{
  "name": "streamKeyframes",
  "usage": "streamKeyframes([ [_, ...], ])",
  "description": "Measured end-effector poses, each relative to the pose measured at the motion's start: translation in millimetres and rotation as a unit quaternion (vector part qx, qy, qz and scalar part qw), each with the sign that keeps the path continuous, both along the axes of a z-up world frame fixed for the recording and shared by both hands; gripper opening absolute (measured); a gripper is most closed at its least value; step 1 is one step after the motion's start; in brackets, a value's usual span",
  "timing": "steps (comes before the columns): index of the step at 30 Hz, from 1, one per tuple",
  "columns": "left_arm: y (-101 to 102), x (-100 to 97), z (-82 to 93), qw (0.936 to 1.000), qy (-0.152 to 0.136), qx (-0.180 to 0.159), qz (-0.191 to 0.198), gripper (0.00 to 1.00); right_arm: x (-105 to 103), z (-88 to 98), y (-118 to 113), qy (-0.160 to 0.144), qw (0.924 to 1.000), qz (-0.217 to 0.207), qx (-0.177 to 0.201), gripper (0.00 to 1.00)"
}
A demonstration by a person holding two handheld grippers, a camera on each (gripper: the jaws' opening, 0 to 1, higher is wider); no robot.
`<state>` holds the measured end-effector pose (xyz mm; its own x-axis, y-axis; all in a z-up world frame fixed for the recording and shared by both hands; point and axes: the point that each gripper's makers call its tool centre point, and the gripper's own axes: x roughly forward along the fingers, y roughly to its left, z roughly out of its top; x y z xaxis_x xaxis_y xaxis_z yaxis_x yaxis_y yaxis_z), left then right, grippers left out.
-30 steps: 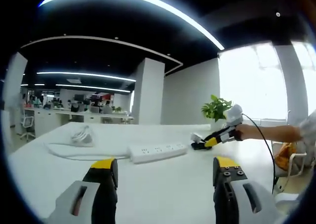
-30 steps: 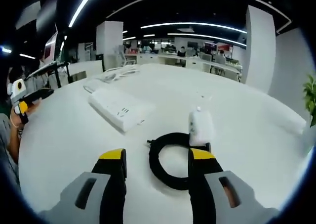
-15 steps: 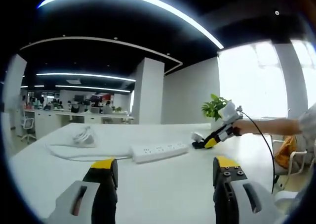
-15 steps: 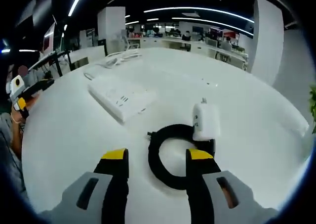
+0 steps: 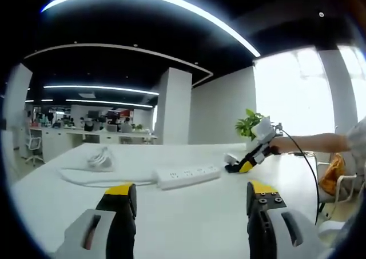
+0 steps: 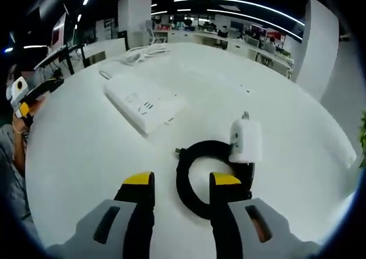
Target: Straighten the power strip on the desk, plug the charger into it
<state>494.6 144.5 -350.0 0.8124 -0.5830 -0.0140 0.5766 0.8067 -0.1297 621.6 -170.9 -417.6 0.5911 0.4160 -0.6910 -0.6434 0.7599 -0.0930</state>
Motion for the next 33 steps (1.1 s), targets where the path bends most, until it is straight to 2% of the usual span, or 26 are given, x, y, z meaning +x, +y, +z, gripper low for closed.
streamKeyframes([
  [9,-1.8,1.7,0.2,1.0000,-0.001,0.001,-0.003,0.80,3.4,-8.3,-3.3,0.022,0.9993,0.010,-0.027,0.33],
  [16,-6.0,2.0,-1.7,0.9999,0.002,0.008,-0.008,0.80,5.7,-11.6,-4.9,0.026,0.9992,0.008,-0.027,0.33],
  [33,-12.5,0.5,-6.3,0.9996,0.005,0.026,-0.014,0.80,1.6,-14.2,-1.3,0.037,0.9991,0.008,-0.020,0.19],
])
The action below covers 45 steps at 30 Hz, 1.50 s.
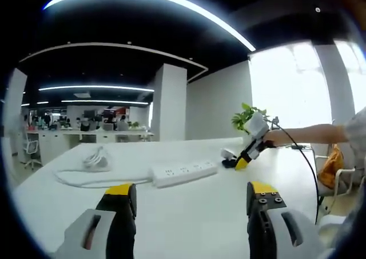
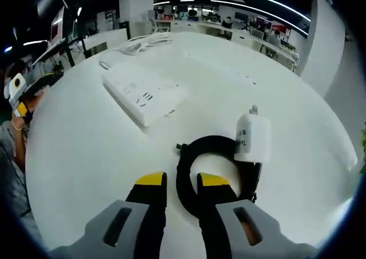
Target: Straighten the power strip on the desk, plug the charger into it
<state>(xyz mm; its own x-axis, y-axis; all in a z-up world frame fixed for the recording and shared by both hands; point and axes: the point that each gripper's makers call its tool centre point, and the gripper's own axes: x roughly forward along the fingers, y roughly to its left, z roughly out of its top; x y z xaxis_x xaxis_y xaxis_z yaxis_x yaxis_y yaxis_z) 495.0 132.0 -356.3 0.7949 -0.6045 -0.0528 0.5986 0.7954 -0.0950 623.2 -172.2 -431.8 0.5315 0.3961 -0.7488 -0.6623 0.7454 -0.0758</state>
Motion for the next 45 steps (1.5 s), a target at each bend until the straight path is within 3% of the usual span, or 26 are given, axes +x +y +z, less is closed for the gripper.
streamKeyframes([
  [4,0.1,-0.4,0.0,1.0000,-0.001,0.003,0.001,0.80,1.8,0.0,-1.7,-0.004,1.0000,-0.001,0.000,0.15],
  [12,3.0,0.8,-11.0,0.9989,0.010,0.045,0.007,0.80,4.3,0.1,-3.4,-0.015,0.9999,0.004,-0.001,0.12],
  [20,1.0,-0.5,-9.9,0.9991,0.009,0.041,0.000,0.80,3.5,0.4,-1.1,-0.023,0.9994,0.026,-0.008,0.09],
  [25,0.5,-0.9,-10.8,0.9989,0.011,0.046,-0.002,0.80,4.5,2.3,0.6,-0.056,0.9958,0.042,-0.059,0.06],
  [28,0.9,-1.6,-12.1,0.9986,0.011,0.052,-0.003,0.80,5.4,8.0,2.2,-0.072,0.9948,0.038,-0.062,0.05],
  [35,3.7,-1.1,-10.8,0.9988,0.012,0.048,0.001,0.80,9.7,32.5,2.2,-0.098,0.9951,0.003,0.016,0.05],
  [41,1.9,-1.6,-10.3,0.9988,0.012,0.047,-0.001,0.80,12.2,61.2,6.5,-0.130,0.9833,-0.042,0.120,0.05],
  [45,1.2,-2.2,-9.6,0.9989,0.011,0.045,-0.002,0.80,15.7,81.4,1.0,-0.162,0.9729,-0.063,0.152,0.05],
])
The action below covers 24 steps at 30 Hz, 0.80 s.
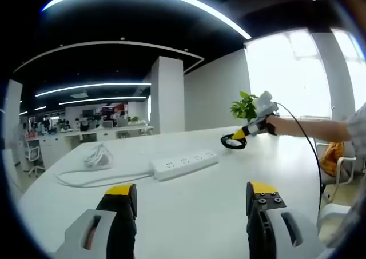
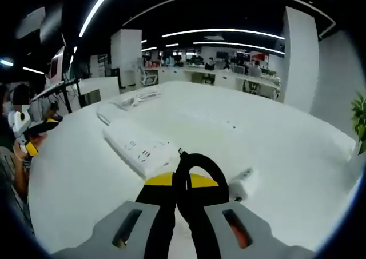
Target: Straighten the power strip on the desk, plug the charger into it
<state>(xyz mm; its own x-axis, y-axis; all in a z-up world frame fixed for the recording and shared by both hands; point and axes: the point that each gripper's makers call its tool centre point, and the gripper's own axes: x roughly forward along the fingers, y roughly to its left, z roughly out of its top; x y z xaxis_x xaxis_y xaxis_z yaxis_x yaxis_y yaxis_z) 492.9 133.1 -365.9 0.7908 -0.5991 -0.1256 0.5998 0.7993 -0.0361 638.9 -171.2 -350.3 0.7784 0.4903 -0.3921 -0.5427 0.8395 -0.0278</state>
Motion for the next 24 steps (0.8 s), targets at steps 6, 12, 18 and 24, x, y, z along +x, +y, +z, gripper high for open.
streamKeyframes([
  [6,-0.8,-0.4,0.6,1.0000,-0.001,0.000,0.001,0.80,-0.6,22.9,1.2,-0.025,0.9963,-0.014,0.081,0.05],
  [12,-4.5,-0.3,1.1,1.0000,0.000,-0.001,-0.003,0.80,1.6,45.2,0.7,-0.063,0.9880,-0.029,0.138,0.05],
  [18,-5.5,-1.3,2.3,1.0000,-0.003,0.002,-0.005,0.80,0.0,68.1,0.9,-0.102,0.9783,-0.041,0.175,0.04],
  [24,-2.1,-0.4,0.4,1.0000,0.000,-0.001,0.000,0.80,-3.1,82.7,2.6,-0.126,0.9702,-0.050,0.201,0.04],
])
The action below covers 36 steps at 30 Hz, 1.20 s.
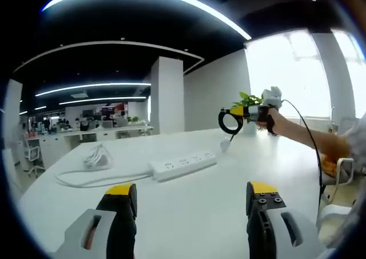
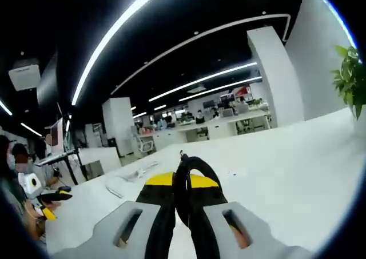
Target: Straighten the power strip on the desk, plug the charger into it
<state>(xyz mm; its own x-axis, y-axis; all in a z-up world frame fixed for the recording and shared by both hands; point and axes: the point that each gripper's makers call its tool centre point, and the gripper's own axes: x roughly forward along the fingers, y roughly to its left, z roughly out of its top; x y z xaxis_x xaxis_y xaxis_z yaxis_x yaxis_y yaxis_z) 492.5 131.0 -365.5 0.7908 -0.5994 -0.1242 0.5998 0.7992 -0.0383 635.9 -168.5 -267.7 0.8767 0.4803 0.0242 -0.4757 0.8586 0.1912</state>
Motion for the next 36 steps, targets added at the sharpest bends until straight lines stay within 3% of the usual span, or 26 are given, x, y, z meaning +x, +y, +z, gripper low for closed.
streamKeyframes([
  [13,-1.6,-2.0,-0.3,1.0000,0.000,0.002,-0.005,0.80,-17.2,28.3,14.8,-0.047,0.9972,0.006,0.058,0.04],
  [24,-0.3,-2.7,0.8,1.0000,-0.001,0.002,-0.003,0.80,-27.7,33.4,35.1,-0.058,0.9959,0.024,0.066,0.04],
  [30,-0.2,-1.2,1.8,1.0000,-0.001,0.001,-0.003,0.80,-25.3,43.5,37.8,-0.063,0.9950,0.032,0.071,0.04],
  [36,-3.0,1.1,3.6,1.0000,-0.006,0.003,-0.007,0.80,-36.0,53.3,55.1,-0.078,0.9930,0.043,0.078,0.04],
])
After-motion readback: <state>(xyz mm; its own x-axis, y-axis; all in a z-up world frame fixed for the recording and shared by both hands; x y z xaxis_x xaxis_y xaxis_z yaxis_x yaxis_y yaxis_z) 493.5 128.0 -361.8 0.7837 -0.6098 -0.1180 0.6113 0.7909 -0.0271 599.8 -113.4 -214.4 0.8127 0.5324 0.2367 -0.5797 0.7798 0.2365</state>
